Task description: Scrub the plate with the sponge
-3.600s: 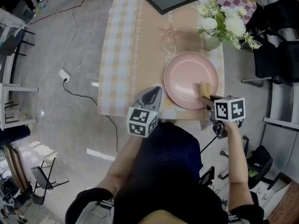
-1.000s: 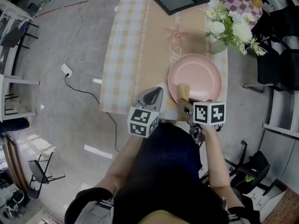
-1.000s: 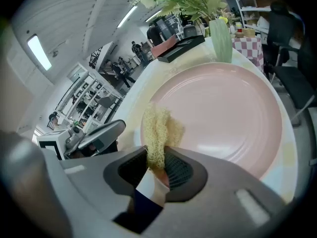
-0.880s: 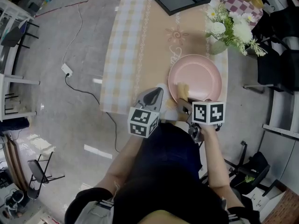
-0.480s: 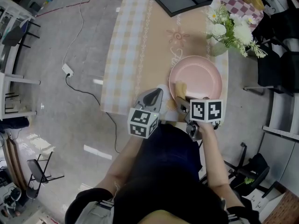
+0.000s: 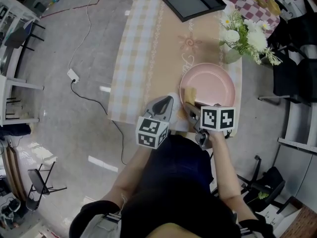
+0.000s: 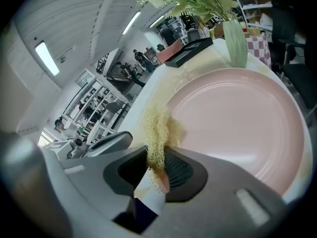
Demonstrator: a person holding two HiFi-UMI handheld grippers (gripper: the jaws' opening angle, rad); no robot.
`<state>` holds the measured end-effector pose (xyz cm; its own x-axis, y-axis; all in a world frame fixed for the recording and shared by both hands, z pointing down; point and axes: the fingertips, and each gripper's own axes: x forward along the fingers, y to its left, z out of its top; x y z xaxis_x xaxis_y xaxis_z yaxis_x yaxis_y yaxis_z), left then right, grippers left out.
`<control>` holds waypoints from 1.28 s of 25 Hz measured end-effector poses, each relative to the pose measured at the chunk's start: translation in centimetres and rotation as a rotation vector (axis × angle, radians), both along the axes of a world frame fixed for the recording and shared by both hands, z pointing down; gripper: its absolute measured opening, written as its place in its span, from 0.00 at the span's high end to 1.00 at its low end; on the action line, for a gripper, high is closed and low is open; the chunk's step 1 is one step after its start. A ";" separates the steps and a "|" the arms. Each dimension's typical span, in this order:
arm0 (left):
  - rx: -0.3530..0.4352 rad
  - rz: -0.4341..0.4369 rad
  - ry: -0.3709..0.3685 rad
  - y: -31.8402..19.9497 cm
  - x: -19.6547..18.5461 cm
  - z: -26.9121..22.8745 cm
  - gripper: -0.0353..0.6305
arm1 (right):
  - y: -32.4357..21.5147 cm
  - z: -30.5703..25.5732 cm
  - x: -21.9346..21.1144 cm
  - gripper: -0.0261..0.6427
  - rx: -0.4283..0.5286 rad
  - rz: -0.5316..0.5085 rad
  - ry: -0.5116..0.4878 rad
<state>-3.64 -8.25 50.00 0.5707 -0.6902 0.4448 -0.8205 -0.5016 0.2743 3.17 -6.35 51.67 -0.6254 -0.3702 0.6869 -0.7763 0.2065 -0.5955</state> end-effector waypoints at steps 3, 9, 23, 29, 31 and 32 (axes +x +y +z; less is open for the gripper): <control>0.012 -0.003 0.003 -0.3 0.0 -0.7 0.92 | -0.4 -0.7 -0.1 0.83 0.028 0.005 -0.017; 0.056 0.006 0.012 -1.0 0.3 -3.0 0.92 | -2.3 -4.1 0.3 0.83 0.191 0.034 -0.061; 0.204 0.092 0.101 -3.6 3.5 -10.9 0.92 | -4.7 -15.9 10.1 0.83 0.726 0.389 0.028; 0.251 0.120 0.134 -4.7 4.8 -13.1 0.92 | -3.0 -18.7 15.5 0.83 0.892 0.527 0.232; 0.267 0.131 0.144 -4.9 5.2 -13.5 0.92 | -2.2 -19.2 17.2 0.83 0.929 0.577 0.295; 0.274 0.134 0.149 -5.0 5.4 -13.7 0.92 | -1.8 -19.2 18.1 0.83 0.942 0.604 0.327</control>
<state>1.81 -13.25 36.28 0.7095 -0.6866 0.1584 -0.7030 -0.6742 0.2263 21.29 -8.10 32.43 -0.0172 -0.9968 0.0778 -0.9877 0.0049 -0.1563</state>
